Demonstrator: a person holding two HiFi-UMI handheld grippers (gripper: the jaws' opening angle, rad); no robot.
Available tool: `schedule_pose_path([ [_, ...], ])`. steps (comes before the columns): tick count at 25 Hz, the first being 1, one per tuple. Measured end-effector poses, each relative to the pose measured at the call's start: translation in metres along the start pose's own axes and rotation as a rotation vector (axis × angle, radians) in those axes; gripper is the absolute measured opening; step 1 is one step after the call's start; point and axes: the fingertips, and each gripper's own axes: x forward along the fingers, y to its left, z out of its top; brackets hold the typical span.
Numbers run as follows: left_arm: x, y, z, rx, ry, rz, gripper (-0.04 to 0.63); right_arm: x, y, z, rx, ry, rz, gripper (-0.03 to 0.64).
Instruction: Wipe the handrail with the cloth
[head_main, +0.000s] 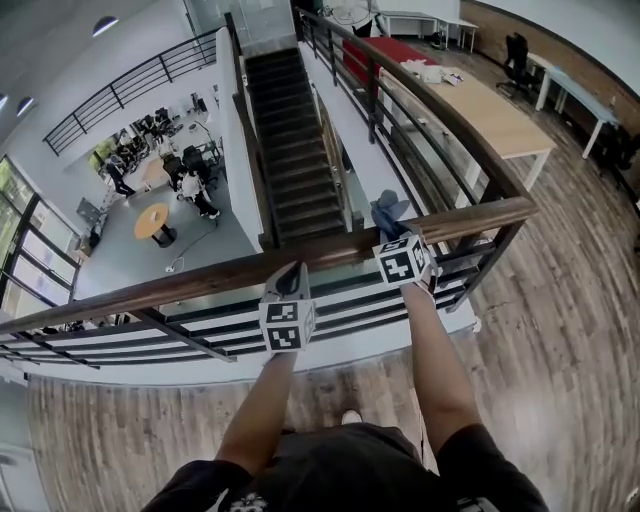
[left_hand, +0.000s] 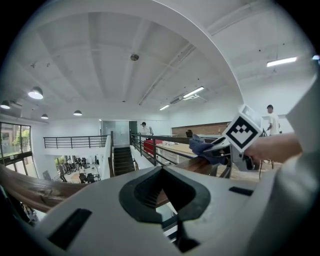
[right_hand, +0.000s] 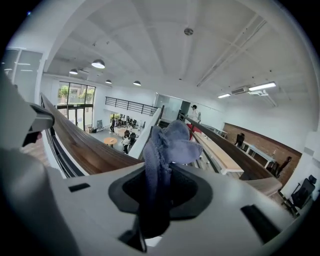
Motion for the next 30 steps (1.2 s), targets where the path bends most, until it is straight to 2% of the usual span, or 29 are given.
schedule_pose_path([
  [6, 0.018, -0.021, 0.002, 0.021, 0.014, -0.031, 0.000, 0.002, -0.109, -0.039, -0.072, 0.070, -0.149, 0.091],
  [12, 0.037, -0.034, 0.009, 0.051, 0.023, -0.068, 0.000, 0.007, -0.213, -0.069, -0.011, 0.107, -0.219, 0.091],
  [15, 0.041, -0.040, 0.010, 0.053, 0.033, -0.076, 0.000, 0.011, -0.248, -0.077, 0.017, 0.120, -0.238, 0.091],
  [20, 0.044, -0.044, 0.009, 0.081, 0.046, -0.078, 0.000, 0.011, -0.302, -0.093, -0.038, 0.160, -0.298, 0.089],
  [26, 0.032, -0.013, -0.008, 0.059, 0.055, -0.059, 0.000, 0.001, -0.362, -0.127, -0.011, 0.281, -0.448, 0.089],
  [30, 0.013, 0.010, -0.024, 0.019, 0.046, -0.050, 0.000, -0.012, -0.389, -0.138, 0.003, 0.315, -0.560, 0.089],
])
